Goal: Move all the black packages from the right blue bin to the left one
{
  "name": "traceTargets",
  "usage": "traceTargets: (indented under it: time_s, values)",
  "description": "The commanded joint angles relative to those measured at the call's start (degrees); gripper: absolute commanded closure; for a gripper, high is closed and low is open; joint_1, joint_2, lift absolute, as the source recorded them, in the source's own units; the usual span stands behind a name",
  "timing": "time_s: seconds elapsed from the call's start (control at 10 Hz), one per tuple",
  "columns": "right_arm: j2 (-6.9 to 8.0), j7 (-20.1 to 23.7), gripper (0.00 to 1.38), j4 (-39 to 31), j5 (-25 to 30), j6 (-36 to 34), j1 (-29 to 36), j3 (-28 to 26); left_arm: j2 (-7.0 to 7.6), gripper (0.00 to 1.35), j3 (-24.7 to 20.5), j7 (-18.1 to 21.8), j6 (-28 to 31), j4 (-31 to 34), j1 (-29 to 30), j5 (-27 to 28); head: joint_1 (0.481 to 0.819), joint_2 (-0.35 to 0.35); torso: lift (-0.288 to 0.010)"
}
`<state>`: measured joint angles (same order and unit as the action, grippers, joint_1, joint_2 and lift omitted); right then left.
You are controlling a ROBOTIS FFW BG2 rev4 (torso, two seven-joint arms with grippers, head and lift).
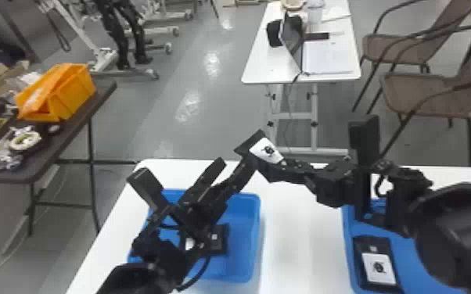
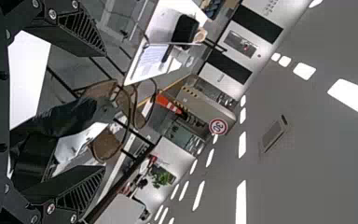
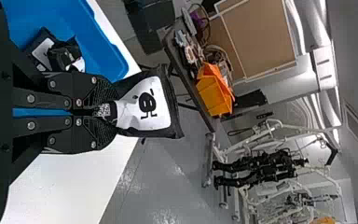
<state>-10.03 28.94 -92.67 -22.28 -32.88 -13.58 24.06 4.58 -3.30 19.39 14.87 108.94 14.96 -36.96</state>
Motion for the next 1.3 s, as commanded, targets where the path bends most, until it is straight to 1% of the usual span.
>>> traceTargets:
  time_s: [0.0, 0.3, 0.5, 0.6, 0.7, 0.8, 1.0, 1.1, 1.2]
  values:
    - [0.19, 0.76, 1.28, 1.61, -1.1, 1.24, -2.15, 1.6, -0.1, 0.14, 1.54, 0.13, 2.0, -1.28, -1.08, -2.68, 0.695, 0.24, -0.041]
    - [0.45, 1.64, 1.28, 3.99, -3.73, 2.29, -4.52, 4.42, 0.26, 0.14, 3.21, 1.27, 2.88, -3.12, -3.19, -4.17, 0.695, 0.227, -0.041]
    - [0.28, 1.64, 1.28, 4.69, -5.14, 2.38, -5.14, 5.56, 0.26, 0.15, 3.73, 1.36, 0.86, -4.09, -3.45, -3.29, 0.695, 0.233, -0.041]
    - [0.19, 1.64, 1.28, 4.69, -5.23, 2.38, -5.05, 5.56, 0.34, 0.45, 3.38, 1.27, -0.46, -4.09, -3.36, -1.36, 0.695, 0.236, -0.041]
    - [0.1, 1.64, 1.28, 4.69, -5.4, 2.38, -5.05, 5.65, 0.34, 1.08, 3.21, -0.14, -1.95, -3.83, -2.75, -0.74, 0.695, 0.241, -0.041]
    - [0.01, 1.64, 1.28, 4.6, -5.67, 2.38, -4.96, 5.65, 0.26, 1.21, 3.91, -2.51, -4.86, -3.74, -1.69, -0.48, 0.695, 0.25, -0.041]
    - [-0.07, 1.73, 1.28, 4.69, -5.84, 2.38, -4.79, 5.65, -0.01, 1.22, 3.91, -3.13, -7.84, -3.65, -1.17, 1.19, 0.695, 0.267, -0.041]
    - [-0.07, 1.73, 1.24, 4.69, -6.02, 2.38, -4.7, 5.65, 0.08, 1.22, 3.91, -3.21, -8.55, -3.65, -0.99, 1.19, 0.695, 0.269, -0.041]
    - [-0.07, 1.73, 0.97, 4.69, -6.02, 2.38, -4.61, 5.65, 0.08, 1.22, 3.91, -3.3, -8.99, -3.65, -0.9, 1.28, 0.695, 0.273, -0.041]
